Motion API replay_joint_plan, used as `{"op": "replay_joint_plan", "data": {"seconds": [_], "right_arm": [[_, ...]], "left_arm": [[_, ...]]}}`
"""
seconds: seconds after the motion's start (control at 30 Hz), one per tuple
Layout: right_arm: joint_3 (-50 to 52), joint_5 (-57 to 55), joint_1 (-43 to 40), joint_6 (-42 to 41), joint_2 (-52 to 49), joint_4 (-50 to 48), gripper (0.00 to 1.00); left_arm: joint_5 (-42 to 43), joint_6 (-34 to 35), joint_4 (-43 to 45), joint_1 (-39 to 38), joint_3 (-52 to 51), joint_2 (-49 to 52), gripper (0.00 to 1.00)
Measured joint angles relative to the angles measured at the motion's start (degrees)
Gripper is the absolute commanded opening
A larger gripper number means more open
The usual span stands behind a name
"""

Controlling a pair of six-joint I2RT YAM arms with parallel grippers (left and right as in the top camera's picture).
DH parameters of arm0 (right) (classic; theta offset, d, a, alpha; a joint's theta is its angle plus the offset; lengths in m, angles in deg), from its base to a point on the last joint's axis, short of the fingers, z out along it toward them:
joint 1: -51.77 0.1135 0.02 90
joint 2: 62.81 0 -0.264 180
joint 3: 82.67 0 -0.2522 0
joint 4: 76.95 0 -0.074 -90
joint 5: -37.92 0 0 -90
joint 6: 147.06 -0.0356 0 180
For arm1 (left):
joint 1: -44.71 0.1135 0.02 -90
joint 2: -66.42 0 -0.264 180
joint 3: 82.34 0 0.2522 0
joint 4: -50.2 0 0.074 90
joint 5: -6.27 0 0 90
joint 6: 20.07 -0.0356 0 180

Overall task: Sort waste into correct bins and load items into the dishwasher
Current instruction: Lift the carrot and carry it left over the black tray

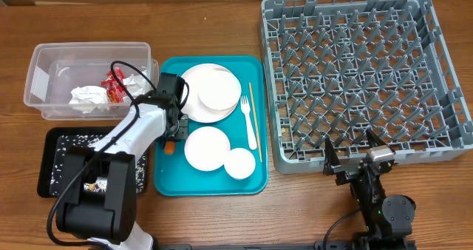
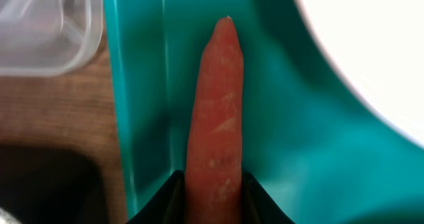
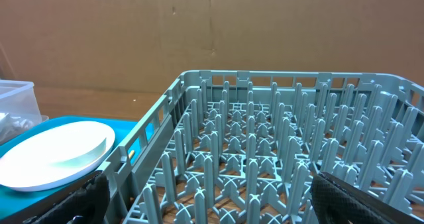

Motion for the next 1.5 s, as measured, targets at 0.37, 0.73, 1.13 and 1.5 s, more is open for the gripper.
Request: {"op": "replay_joint_plan", "data": {"seconds": [0.37, 0.73, 1.13, 1.5], "right_arm": [[0.0, 0.0, 0.0, 0.0, 0.0, 0.0, 1.0], [0.0, 0.0, 0.0, 0.0, 0.0, 0.0, 1.0], [0.0, 0.0, 0.0, 0.0, 0.0, 0.0, 1.0], [0.0, 0.0, 0.0, 0.0, 0.0, -0.1, 1.0]], "left_arm": [[0.0, 3.5, -15.8, 0.0, 14.1, -6.1, 0.04], [-2.0, 10.5, -23.9, 6.0, 15.0, -15.9, 0.04], [-2.1, 17.5, -29.0, 18.2, 15.0, -16.2, 0.04], [-2.1, 23.5, -28.4, 25.2, 12.3, -16.2, 0.06]]}}
